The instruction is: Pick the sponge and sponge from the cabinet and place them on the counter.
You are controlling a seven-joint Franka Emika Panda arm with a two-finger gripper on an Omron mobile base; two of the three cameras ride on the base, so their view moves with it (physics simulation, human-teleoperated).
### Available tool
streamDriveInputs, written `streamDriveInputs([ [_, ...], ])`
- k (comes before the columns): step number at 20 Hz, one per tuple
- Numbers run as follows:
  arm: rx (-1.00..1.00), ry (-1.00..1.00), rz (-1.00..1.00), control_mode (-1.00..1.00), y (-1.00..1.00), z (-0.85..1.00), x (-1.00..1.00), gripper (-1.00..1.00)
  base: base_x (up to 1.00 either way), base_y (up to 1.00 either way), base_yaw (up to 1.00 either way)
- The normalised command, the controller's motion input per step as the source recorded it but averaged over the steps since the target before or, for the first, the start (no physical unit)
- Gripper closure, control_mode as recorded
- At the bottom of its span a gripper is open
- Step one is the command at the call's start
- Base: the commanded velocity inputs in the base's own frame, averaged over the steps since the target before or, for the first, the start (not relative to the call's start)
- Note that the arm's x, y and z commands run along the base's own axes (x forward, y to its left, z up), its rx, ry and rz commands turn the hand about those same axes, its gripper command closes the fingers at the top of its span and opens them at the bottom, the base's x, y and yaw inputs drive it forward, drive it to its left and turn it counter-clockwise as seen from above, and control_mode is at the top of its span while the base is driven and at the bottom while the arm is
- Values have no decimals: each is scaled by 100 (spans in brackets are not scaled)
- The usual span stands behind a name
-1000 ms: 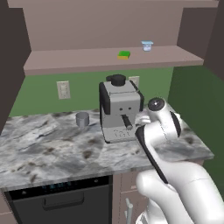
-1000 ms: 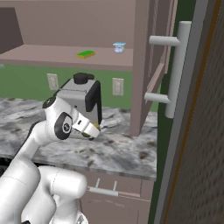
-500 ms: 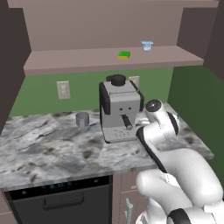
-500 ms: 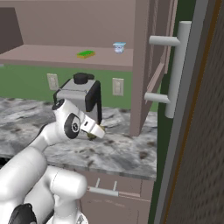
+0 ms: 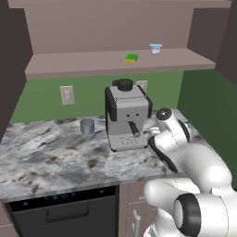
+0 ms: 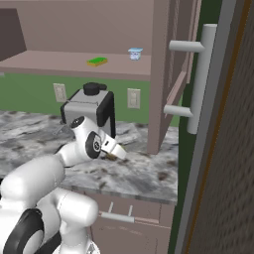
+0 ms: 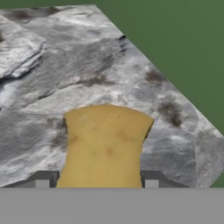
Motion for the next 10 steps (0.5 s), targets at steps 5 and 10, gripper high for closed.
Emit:
streamDriveInputs([
  [5, 0, 0, 0, -100, -18, -38, 16, 100, 0, 0, 0],
  [10, 0, 0, 0, -100, -19, -34, 15, 100, 0, 0, 0],
])
